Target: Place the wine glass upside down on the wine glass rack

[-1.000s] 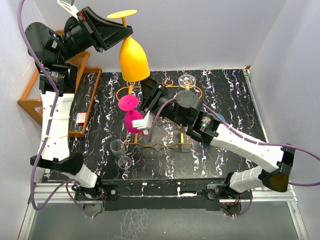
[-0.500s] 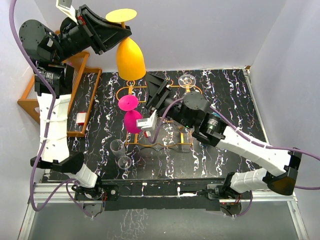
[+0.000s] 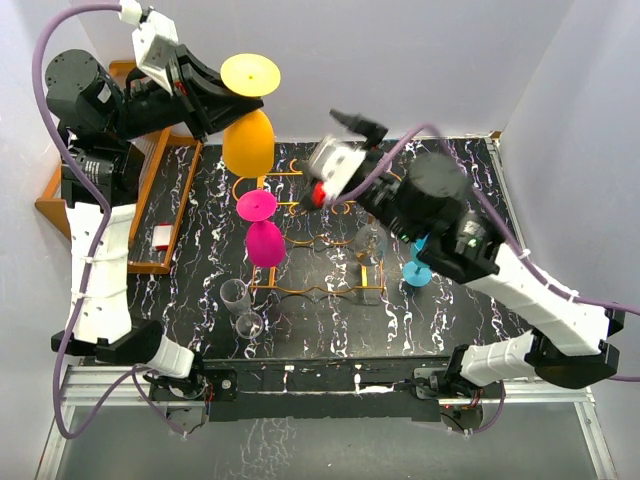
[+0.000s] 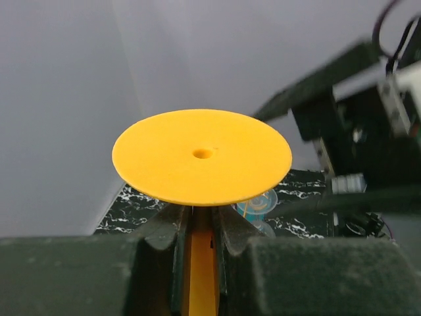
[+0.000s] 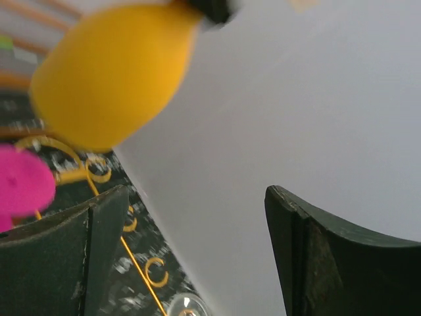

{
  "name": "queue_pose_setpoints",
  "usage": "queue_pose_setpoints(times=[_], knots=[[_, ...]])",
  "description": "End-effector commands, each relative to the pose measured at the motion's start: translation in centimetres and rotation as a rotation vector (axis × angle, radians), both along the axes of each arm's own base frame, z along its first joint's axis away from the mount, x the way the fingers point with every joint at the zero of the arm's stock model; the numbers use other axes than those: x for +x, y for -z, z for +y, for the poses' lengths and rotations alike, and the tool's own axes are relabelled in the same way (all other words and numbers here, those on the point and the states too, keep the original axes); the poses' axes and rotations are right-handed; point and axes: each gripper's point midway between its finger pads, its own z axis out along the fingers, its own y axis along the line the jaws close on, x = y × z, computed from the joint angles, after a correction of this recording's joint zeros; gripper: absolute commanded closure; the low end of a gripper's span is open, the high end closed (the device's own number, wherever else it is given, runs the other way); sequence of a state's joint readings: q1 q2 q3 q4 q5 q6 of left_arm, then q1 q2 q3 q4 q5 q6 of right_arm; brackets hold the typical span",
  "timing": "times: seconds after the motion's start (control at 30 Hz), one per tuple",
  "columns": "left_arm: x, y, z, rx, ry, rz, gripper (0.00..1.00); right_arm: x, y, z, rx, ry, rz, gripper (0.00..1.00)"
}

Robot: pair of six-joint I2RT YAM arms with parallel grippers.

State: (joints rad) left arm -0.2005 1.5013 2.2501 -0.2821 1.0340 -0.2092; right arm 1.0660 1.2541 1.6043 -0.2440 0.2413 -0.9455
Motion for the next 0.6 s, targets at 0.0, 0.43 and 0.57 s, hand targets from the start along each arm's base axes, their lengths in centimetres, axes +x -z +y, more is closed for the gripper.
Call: queue_pose_setpoints(times=[0.0,0.43,0.57], knots=[[-2.9,1.3,-0.1,0.081,0.090,-0.110,1.00,-2.7,-7.1,-1.5,0.419,-0.112,0.266,0.19],[12.4,3.9,6.5,0.155,-0.603,-0.203,1.00,-4.5,-6.5,-2.9,0.628,-0.186,0.399,0.24],[14.7,8.2,5.5,0.171,-0.519,-0.136,1.00,-5.4,-4.3,-3.8,0.660,-0.202,0.441,0.23]])
